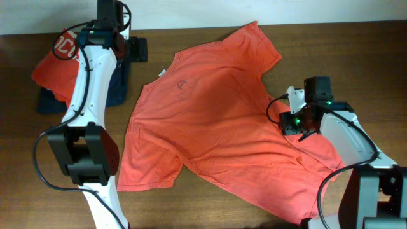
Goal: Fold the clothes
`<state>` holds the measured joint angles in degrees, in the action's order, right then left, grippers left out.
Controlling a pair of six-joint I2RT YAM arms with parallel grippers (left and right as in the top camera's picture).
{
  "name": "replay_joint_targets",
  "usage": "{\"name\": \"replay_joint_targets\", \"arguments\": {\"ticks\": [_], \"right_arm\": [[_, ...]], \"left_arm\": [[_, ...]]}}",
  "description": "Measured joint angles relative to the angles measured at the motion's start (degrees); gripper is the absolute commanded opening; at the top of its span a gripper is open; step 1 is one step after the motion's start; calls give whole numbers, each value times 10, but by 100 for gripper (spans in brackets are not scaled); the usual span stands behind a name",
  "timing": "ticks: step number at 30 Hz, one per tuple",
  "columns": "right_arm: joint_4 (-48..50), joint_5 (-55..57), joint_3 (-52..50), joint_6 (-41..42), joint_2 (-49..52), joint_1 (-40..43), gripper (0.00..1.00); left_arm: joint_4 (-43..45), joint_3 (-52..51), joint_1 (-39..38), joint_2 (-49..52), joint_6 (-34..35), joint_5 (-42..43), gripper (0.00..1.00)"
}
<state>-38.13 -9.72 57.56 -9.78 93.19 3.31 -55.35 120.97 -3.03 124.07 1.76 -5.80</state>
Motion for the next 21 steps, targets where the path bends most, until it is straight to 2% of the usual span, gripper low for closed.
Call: {"name": "replay_joint_targets", "arguments": {"ticks": [5, 17, 21], "right_arm": [[9, -10, -5, -11, 20, 0, 50], [46, -15, -6, -22, 88, 0, 23], [48, -2, -6, -23, 88, 0, 19]], "left_arm": [[0, 0, 0, 0, 0, 0, 99], [0, 0, 0, 0, 0, 0, 99], [0, 0, 0, 0, 0, 0, 99]]}}
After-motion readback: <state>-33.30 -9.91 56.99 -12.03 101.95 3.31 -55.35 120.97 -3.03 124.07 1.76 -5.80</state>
